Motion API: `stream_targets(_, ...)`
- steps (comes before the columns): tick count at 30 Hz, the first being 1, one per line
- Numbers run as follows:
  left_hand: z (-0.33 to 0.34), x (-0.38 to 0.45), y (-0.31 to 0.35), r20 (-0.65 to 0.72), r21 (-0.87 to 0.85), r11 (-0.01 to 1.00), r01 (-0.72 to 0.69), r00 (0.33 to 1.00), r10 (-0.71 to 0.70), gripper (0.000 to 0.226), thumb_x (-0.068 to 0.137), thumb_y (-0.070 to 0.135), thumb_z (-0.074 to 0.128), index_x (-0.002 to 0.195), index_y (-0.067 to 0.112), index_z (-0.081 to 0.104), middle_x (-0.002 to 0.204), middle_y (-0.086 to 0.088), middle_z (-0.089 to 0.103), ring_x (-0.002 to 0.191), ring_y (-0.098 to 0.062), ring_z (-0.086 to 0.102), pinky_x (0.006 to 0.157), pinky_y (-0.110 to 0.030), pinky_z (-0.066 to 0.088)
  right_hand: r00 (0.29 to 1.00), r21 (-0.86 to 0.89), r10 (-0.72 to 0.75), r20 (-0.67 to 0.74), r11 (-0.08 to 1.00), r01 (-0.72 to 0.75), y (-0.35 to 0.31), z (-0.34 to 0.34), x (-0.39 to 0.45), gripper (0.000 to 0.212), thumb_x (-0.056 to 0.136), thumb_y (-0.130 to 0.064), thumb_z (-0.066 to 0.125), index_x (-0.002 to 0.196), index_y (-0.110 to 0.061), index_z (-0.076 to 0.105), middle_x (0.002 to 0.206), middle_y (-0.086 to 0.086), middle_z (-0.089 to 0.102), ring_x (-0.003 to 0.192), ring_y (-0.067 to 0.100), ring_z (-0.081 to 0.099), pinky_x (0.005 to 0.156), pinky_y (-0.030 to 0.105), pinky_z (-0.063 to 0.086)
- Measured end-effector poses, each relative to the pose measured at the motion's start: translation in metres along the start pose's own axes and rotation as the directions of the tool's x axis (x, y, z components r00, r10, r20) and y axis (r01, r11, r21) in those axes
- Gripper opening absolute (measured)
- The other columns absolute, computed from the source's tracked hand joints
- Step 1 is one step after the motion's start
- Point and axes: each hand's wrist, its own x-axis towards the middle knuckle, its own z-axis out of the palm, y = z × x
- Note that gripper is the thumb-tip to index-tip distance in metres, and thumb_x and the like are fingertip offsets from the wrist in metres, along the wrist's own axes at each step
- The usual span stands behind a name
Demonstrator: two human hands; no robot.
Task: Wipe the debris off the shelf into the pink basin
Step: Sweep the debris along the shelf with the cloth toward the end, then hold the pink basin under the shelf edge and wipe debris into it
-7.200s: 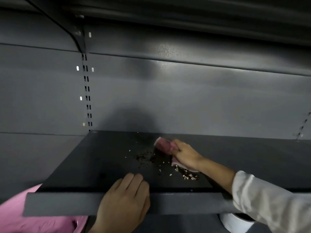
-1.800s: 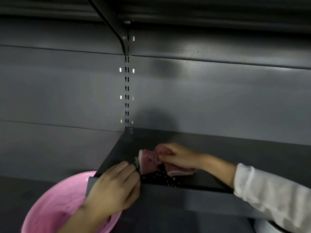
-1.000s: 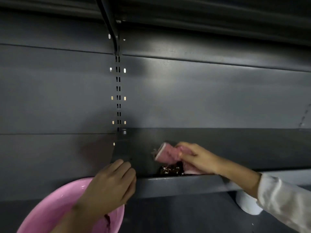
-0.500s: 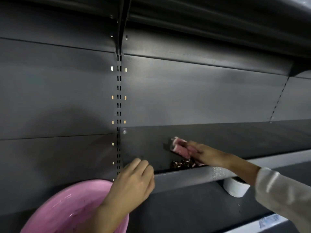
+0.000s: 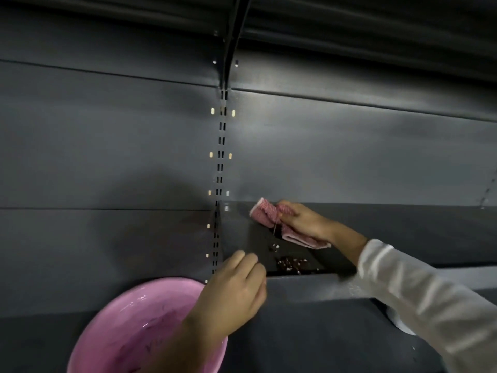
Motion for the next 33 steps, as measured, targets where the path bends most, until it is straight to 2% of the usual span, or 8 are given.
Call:
stream_targets(4,-0.002,0.001,0.001,0.021,-0.062,0.996,0.061,0.998,-0.060,0.025,0.076,0.013,0.044,0.054,0.012,0.054,0.056,-0.001,0.049,0.054,-0.018,0.047,0.056,-0.026,0.042,0.995,-0.071,-0.017,0.100,0.997,0.025,-0.006,0.024,0.023,0.021,0.093,-0.007,0.042,0.109,-0.003,0.055,0.105,0.018,0.060,0.093,0.020,0.053,0.079,0.030,0.041)
stream_targets(12,-0.003,-0.021,0.002,-0.080,-0.377,0.896,0.234,0.956,-0.283,0.023,0.079,0.011,0.041,0.096,0.005,0.054,0.096,-0.007,0.050,0.086,-0.011,0.042,0.084,-0.019,0.038,0.944,0.050,-0.113,0.309,0.993,0.102,-0.004,0.016,-0.011,0.036,0.087,0.004,0.042,0.080,-0.029,0.055,0.077,-0.011,0.057,0.062,-0.013,0.056,0.063,0.004,0.043)
stream_targets(17,0.003,-0.100,-0.037,-0.038,-0.221,0.811,0.542,0.826,-0.562,0.035,0.089,0.025,0.035,0.105,-0.001,0.051,0.102,-0.022,0.053,0.094,-0.022,0.044,0.087,-0.032,0.042,0.981,0.007,-0.178,0.080,0.984,0.178,0.006,-0.015,-0.020,0.023,0.089,-0.002,0.049,0.091,-0.023,0.057,0.088,-0.006,0.062,0.072,-0.013,0.056,0.068,0.000,0.041)
stream_targets(19,0.011,-0.142,-0.061,0.093,-0.037,0.649,0.760,0.650,-0.755,0.038,0.079,0.019,0.048,0.097,-0.013,0.058,0.090,-0.035,0.056,0.085,-0.043,0.051,0.074,-0.049,0.048,0.988,-0.050,-0.155,0.010,0.987,0.155,0.020,-0.030,-0.030,0.018,0.091,-0.006,0.048,0.092,-0.022,0.058,0.093,0.000,0.062,0.083,0.004,0.057,0.070,0.005,0.041)
stream_targets(22,0.017,-0.211,-0.087,0.239,0.258,0.187,0.948,0.125,-0.963,0.048,0.069,0.010,0.075,0.105,-0.016,0.054,0.106,-0.038,0.050,0.097,-0.054,0.046,0.083,-0.061,0.039,0.993,-0.128,-0.100,-0.058,0.987,0.092,0.044,-0.042,-0.044,0.014,0.091,-0.006,0.048,0.094,-0.013,0.060,0.097,0.008,0.063,0.092,0.019,0.057,0.073,0.010,0.040)
stream_targets(26,0.017,-0.277,-0.103,0.311,0.382,-0.258,0.887,-0.386,-0.868,0.077,0.074,0.027,0.074,0.132,-0.007,0.037,0.130,-0.032,0.037,0.119,-0.044,0.035,0.096,-0.053,0.033,0.999,-0.208,-0.028,0.028,0.978,0.033,0.056,-0.036,-0.056,0.022,0.091,-0.006,0.047,0.111,-0.005,0.058,0.107,0.008,0.061,0.099,0.021,0.056,0.084,0.024,0.036)
stream_targets(30,0.032,-0.291,-0.100,0.523,0.083,-0.580,0.810,-0.531,-0.667,0.033,0.088,0.012,0.057,0.110,-0.011,0.048,0.098,-0.028,0.054,0.080,-0.037,0.054,0.057,-0.036,0.046,1.000,-0.241,-0.003,0.028,0.970,0.010,0.055,-0.031,-0.057,0.030,0.091,-0.006,0.048,0.121,-0.005,0.053,0.118,0.010,0.057,0.104,0.016,0.050,0.090,0.027,0.033)
stream_targets(33,0.040,-0.294,-0.098,0.424,0.063,-0.548,0.834,-0.519,-0.742,0.029,0.087,0.012,0.058,0.096,-0.015,0.053,0.064,-0.019,0.051,0.057,-0.028,0.050,0.055,-0.033,0.044,1.000,-0.243,0.011,0.017,0.970,-0.007,0.054,-0.030,-0.058,0.031,0.091,-0.007,0.047,0.122,-0.006,0.052,0.122,0.014,0.057,0.104,0.017,0.049,0.091,0.027,0.032)
